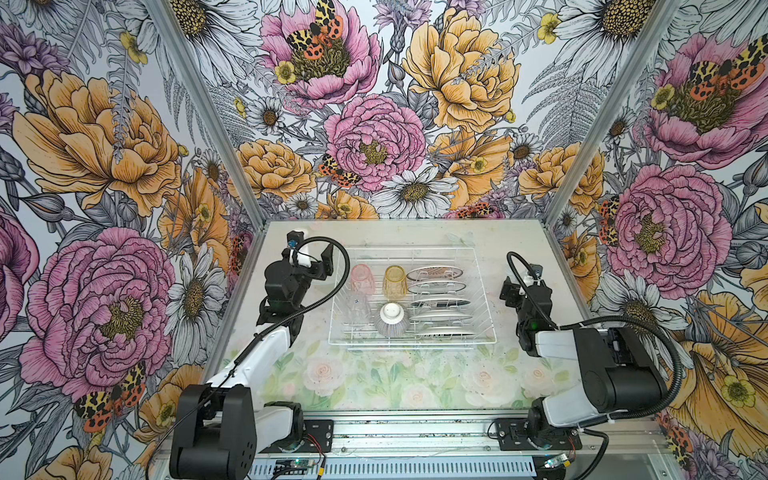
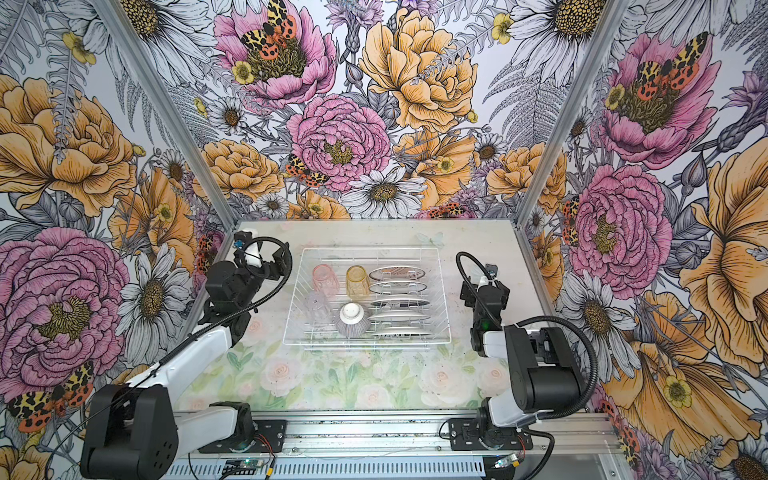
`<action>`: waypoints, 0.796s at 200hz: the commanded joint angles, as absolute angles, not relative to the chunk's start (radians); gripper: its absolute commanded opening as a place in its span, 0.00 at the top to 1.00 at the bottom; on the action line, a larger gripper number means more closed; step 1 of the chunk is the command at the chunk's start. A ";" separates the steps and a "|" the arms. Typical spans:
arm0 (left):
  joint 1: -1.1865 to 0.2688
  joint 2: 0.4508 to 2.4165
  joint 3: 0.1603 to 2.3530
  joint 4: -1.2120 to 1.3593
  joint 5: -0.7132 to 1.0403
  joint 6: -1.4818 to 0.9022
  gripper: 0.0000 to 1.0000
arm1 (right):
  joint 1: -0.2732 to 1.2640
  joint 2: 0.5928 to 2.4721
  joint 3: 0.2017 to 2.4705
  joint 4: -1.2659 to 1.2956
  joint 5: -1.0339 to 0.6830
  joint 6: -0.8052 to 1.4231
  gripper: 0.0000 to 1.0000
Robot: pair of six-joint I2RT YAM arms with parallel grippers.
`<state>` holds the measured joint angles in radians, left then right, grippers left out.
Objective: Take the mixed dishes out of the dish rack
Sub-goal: 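Reach the left gripper into the rack while the right arm approaches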
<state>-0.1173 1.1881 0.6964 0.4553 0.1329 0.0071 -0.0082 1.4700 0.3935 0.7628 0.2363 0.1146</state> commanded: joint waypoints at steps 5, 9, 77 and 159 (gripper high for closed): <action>-0.241 1.217 0.824 0.239 0.068 0.017 0.20 | -0.018 1.319 0.456 0.593 0.193 0.120 0.10; -0.261 1.227 0.846 0.229 0.063 0.024 0.20 | -0.018 1.290 0.462 0.557 0.191 0.126 0.10; -0.522 1.450 1.285 -0.169 0.069 0.267 0.24 | 0.003 1.085 0.796 -0.224 0.021 0.250 0.11; -0.647 1.720 1.620 -0.549 0.222 0.577 0.33 | 0.071 1.134 0.928 -0.358 -0.176 0.329 0.22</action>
<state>-0.6502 1.6779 1.5314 -0.3992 0.1249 0.4820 0.0395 1.0988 0.8650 -0.2981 -0.1127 0.3077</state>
